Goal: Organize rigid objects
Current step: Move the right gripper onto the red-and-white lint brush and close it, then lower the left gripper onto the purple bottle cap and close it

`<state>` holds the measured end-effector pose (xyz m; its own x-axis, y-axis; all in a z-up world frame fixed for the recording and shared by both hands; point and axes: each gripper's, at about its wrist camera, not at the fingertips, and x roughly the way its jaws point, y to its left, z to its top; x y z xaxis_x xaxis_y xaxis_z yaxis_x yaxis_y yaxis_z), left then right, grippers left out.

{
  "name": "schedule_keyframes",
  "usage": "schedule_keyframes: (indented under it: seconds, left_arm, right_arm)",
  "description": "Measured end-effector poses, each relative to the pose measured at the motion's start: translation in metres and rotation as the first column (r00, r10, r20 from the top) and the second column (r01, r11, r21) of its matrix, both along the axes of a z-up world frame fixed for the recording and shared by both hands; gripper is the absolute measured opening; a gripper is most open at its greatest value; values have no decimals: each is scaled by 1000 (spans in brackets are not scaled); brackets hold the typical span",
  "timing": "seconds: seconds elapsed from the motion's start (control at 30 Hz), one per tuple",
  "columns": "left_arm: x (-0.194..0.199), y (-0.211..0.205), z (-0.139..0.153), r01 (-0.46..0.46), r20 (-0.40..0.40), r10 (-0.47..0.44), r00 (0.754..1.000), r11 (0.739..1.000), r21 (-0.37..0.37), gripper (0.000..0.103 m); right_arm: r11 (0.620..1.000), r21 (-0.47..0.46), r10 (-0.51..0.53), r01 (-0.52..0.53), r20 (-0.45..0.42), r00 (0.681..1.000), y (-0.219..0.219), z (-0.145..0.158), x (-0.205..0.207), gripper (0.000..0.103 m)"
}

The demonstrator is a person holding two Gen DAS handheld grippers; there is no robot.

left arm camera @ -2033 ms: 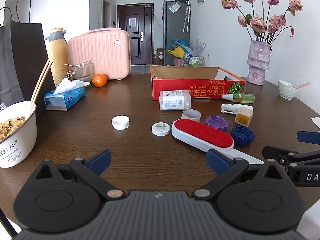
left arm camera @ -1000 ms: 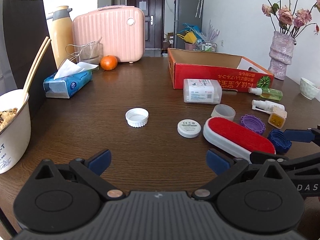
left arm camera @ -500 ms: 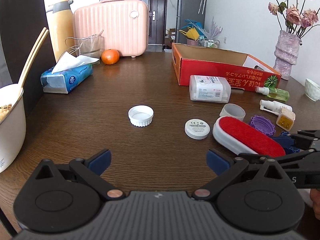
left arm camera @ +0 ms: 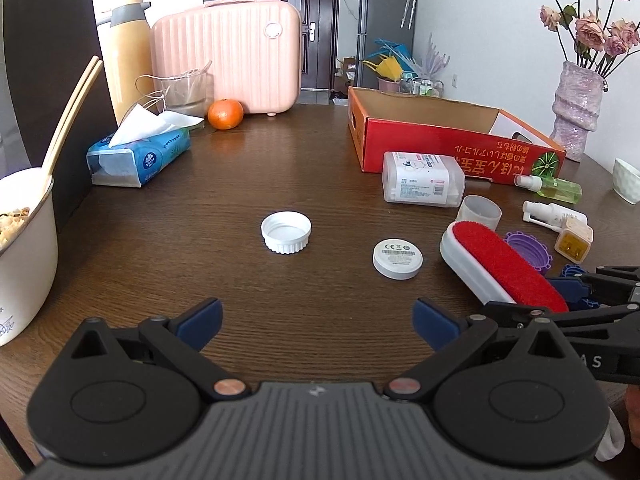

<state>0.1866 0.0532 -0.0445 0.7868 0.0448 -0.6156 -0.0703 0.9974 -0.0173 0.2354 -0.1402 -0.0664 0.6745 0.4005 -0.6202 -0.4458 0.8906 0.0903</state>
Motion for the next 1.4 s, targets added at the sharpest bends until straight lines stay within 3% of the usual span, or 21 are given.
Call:
schedule_keyframes:
  seconds: [0.7, 1.4]
  left_arm:
    - [14, -24, 9, 20, 1, -20, 1000, 1000, 22, 103]
    - [46, -91, 13, 142, 1, -143, 990, 989, 43, 103]
  right_arm:
    - [996, 75, -61, 54, 90, 994, -36, 23, -15, 55]
    - [983, 67, -178, 170, 124, 976, -94, 27, 0, 55]
